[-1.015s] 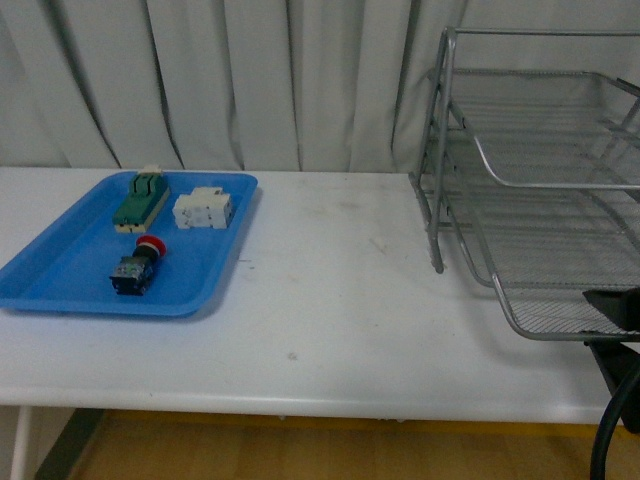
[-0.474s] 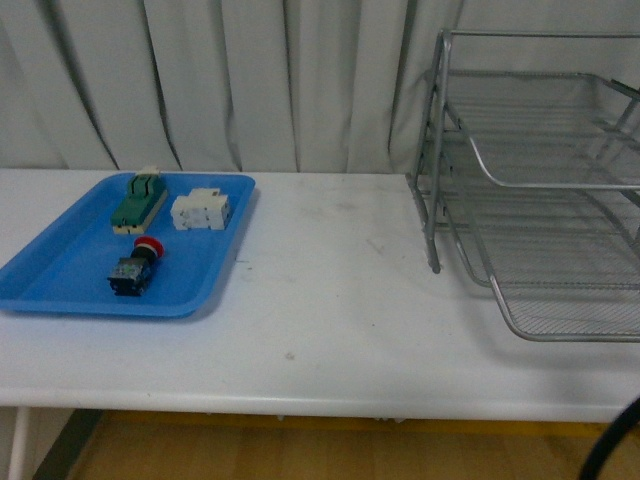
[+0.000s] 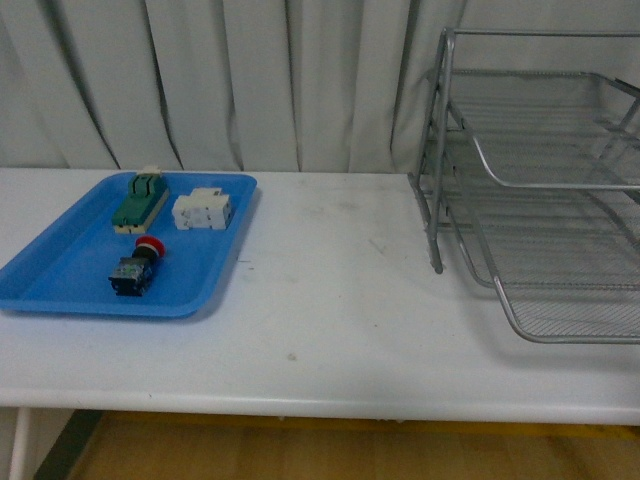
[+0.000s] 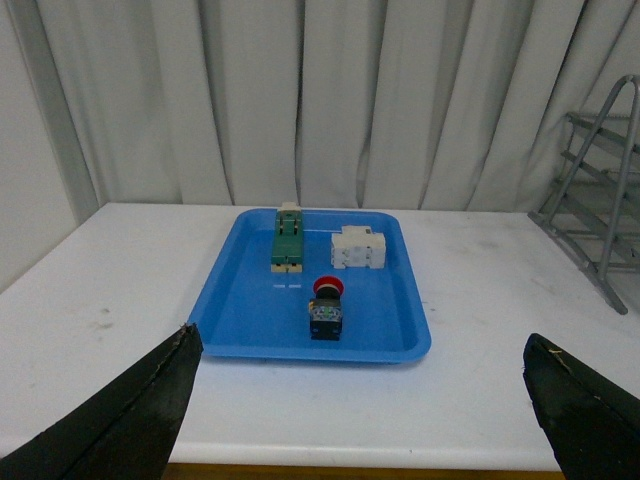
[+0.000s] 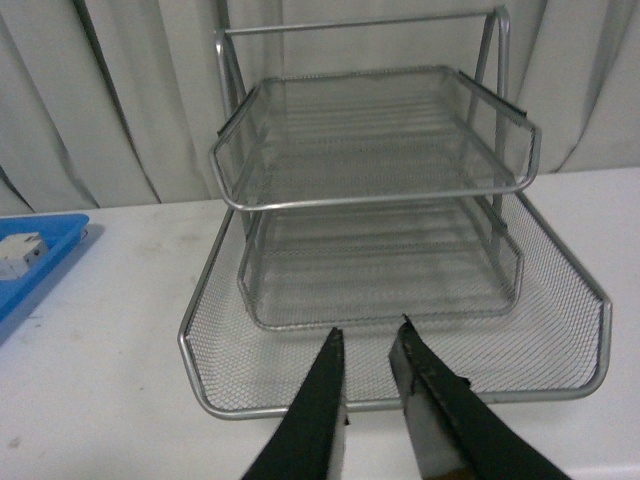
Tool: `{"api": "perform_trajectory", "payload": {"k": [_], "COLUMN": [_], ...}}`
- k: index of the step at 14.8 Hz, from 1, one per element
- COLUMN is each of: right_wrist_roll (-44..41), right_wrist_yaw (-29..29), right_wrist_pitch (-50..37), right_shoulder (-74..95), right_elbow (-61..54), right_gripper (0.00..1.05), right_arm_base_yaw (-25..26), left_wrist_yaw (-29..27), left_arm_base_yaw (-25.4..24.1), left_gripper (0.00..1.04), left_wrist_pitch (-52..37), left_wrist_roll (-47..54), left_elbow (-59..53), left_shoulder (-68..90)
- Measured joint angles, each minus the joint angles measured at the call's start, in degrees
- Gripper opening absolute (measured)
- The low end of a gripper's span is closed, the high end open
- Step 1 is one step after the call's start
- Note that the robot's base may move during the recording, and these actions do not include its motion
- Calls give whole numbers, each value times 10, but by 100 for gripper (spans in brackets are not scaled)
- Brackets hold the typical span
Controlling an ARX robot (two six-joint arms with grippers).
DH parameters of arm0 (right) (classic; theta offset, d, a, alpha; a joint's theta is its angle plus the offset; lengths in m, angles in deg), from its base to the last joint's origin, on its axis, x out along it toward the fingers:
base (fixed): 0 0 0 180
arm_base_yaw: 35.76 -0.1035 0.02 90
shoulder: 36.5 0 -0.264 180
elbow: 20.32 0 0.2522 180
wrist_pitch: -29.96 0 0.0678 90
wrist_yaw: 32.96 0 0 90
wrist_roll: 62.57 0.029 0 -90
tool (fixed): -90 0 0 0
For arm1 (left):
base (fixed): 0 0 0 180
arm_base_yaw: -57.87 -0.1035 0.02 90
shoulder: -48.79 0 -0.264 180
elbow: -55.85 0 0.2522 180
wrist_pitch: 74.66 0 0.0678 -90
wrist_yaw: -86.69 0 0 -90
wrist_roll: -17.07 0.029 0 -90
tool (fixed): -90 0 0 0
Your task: Place button on rack with both arms
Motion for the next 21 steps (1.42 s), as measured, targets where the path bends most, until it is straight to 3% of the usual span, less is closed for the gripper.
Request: {"api": "perform_trajectory", "payload": {"k": [2, 5, 7, 8, 14, 21], "right_wrist_roll": [-21, -28, -28, -28, -28, -28], "right_wrist_yaw": [12, 61, 67, 68, 68, 68], "right_wrist_pitch": [76, 199, 269, 396, 521, 605], "right_shoulder": [-95, -228, -303, -412, -543, -628], "right_elbow": [-1, -1, -1, 1, 1, 1], "right_gripper": [2, 2, 2, 2, 2, 2], "right_arm_base_yaw": [14, 72, 71, 71, 71, 71], "left_wrist_yaw": [0, 0, 0, 0, 0, 0], "left_arm_base_yaw": [0, 0, 0, 0, 0, 0], "left_gripper": [98, 98, 98, 98, 98, 98], "left_wrist_pitch": [0, 0, 0, 0, 0, 0], "left_wrist_roll": [0, 0, 0, 0, 0, 0], "left_elbow": [0, 0, 0, 0, 0, 0], "left_shoulder": [0, 0, 0, 0, 0, 0]}}
